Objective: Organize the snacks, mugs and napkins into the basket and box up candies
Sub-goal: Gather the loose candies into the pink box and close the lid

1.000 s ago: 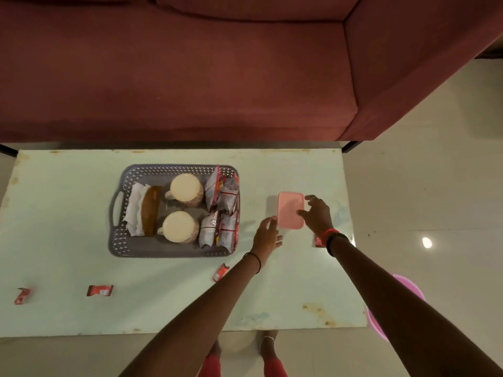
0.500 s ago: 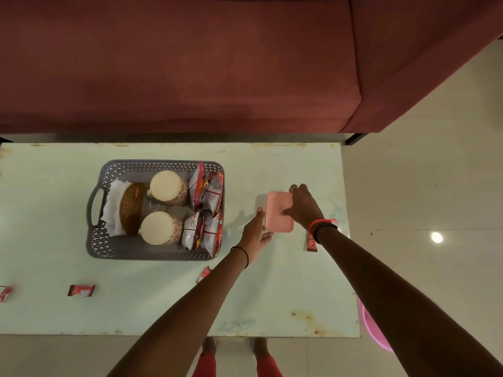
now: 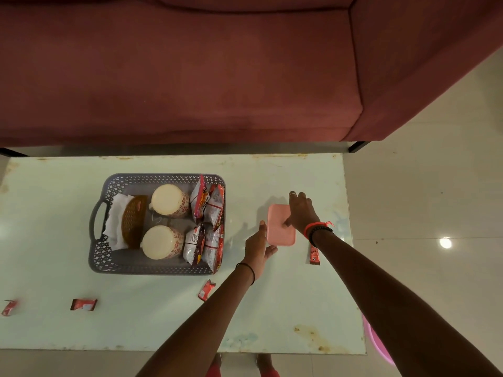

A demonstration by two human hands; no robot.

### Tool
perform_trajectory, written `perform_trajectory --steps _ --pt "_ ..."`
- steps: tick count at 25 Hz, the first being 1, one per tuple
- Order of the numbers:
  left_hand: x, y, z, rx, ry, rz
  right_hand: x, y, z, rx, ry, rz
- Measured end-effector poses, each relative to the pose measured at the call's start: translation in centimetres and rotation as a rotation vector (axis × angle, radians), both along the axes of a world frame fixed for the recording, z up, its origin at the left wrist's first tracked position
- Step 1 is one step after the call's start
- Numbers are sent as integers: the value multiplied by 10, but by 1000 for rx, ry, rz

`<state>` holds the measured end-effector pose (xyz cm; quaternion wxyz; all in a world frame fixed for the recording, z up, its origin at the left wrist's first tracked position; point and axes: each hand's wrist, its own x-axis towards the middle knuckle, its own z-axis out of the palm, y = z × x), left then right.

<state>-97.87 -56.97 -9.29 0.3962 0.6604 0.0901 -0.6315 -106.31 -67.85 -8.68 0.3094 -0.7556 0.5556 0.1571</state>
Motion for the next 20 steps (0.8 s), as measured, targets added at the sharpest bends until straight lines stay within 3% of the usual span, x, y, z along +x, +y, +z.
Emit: perform_trajectory --steps 20 --pt "-7 3 3 25 -50 -81 -19 27 22 -103 -173 -159"
